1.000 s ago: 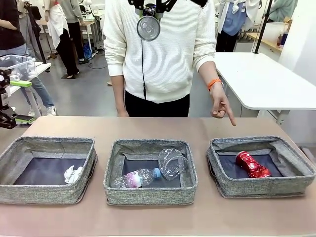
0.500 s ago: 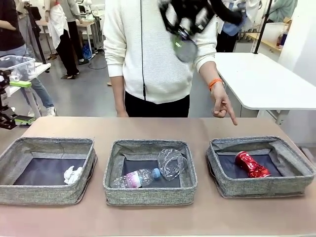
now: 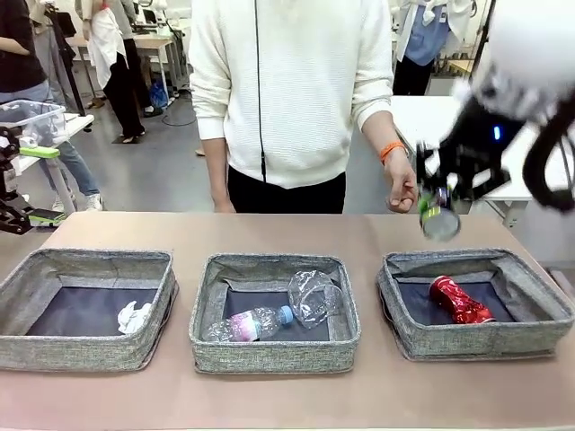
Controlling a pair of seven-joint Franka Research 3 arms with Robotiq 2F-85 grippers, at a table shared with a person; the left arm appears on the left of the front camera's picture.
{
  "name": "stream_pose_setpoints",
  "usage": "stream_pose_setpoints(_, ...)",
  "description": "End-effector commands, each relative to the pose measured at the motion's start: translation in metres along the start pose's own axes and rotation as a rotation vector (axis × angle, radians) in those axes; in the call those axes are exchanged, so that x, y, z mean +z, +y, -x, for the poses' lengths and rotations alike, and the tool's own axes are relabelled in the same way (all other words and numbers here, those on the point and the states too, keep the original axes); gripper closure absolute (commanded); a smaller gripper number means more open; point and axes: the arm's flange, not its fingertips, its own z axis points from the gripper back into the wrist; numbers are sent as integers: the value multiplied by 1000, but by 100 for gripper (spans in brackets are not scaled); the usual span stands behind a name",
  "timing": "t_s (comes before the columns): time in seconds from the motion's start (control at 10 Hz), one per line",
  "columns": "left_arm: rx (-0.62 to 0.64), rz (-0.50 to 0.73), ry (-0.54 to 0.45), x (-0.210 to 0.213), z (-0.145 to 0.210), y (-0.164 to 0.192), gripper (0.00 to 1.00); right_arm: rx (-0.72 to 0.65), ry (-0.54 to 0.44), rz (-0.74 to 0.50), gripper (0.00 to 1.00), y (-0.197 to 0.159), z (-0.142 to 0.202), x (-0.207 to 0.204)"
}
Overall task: Sort the waste into the appropriate baskets.
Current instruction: Place the picked waste into the Fabric basket indicated by the person.
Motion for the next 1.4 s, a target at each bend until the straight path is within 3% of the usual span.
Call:
stream_pose_setpoints(0.0, -13, 5, 4, 0, 2, -1, 0, -91, 46, -119, 70, -13, 2, -43)
stream_pose_setpoints(0.3, -13, 5, 4, 0, 2, -1, 0, -238, 105, -127, 70, -42, 11, -81)
stream_pose_setpoints(0.5, -13, 5, 4, 0, 2, -1, 0, -313, 121, -109, 70, -49, 10, -83)
stream_pose_setpoints(0.6, -13, 5, 4, 0, 2, -1, 0, -226, 122, -105, 70, -34, -1, -78)
stream_pose_setpoints(0.9, -13, 5, 4, 0, 2, -1, 0, -249, 123, -100, 70, -37, -3, -79)
stream_pose_setpoints(1.0, -13, 5, 4, 0, 2, -1, 0, -93, 111, -130, 70, -28, -10, -77)
stream_pose_setpoints(1.1, -13, 5, 4, 0, 2, -1, 0, 11, 132, -74, 70, -46, -17, -73)
stream_pose_setpoints(1.3, -13, 5, 4, 0, 2, -1, 0, 84, 218, -145, 70, -80, -17, -58)
